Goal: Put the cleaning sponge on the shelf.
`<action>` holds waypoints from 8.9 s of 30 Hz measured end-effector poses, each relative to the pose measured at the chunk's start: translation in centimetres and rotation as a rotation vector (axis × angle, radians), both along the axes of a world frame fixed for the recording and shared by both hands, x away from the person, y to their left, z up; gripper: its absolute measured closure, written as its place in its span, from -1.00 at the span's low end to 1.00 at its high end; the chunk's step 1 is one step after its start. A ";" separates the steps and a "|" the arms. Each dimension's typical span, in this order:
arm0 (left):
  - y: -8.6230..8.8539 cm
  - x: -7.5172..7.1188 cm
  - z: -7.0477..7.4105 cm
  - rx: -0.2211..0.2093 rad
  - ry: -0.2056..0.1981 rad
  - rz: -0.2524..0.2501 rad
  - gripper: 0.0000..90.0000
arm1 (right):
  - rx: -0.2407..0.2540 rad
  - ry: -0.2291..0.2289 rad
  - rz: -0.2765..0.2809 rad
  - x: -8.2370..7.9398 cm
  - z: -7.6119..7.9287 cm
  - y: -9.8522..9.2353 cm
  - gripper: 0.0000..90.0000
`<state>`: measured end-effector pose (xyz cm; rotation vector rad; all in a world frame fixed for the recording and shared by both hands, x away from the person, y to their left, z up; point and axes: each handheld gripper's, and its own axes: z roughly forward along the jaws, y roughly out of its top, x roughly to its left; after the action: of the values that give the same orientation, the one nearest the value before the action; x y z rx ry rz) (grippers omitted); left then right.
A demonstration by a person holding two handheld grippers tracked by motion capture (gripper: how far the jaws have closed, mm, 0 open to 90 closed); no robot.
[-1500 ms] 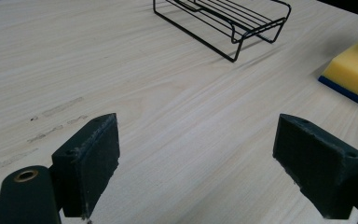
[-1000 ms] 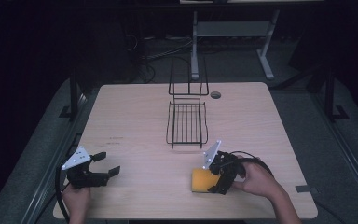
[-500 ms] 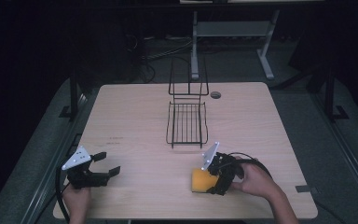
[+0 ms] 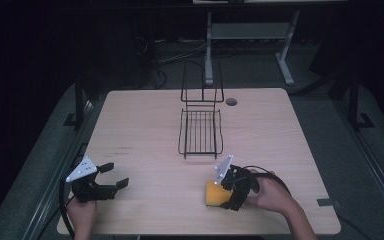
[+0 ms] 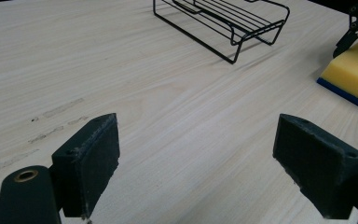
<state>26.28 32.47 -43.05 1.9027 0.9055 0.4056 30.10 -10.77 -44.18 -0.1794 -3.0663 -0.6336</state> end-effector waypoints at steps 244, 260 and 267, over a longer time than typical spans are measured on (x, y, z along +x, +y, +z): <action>0.2 0.4 -0.1 -0.026 0.002 0.006 -0.69 | 0.084 -0.026 -0.032 15.9 5.7 5.6 -0.62; 0.0 0.5 -0.1 -0.024 -0.001 0.004 -0.69 | 0.107 -0.033 -0.012 14.5 5.7 5.7 -0.62; 0.0 0.5 -0.1 -0.024 0.000 0.005 -0.69 | 0.115 -0.039 -0.007 14.0 5.9 5.7 -0.62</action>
<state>26.77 32.47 -43.12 1.8787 0.9112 0.3964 44.14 -5.03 -38.24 -0.1784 -3.0560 -0.8202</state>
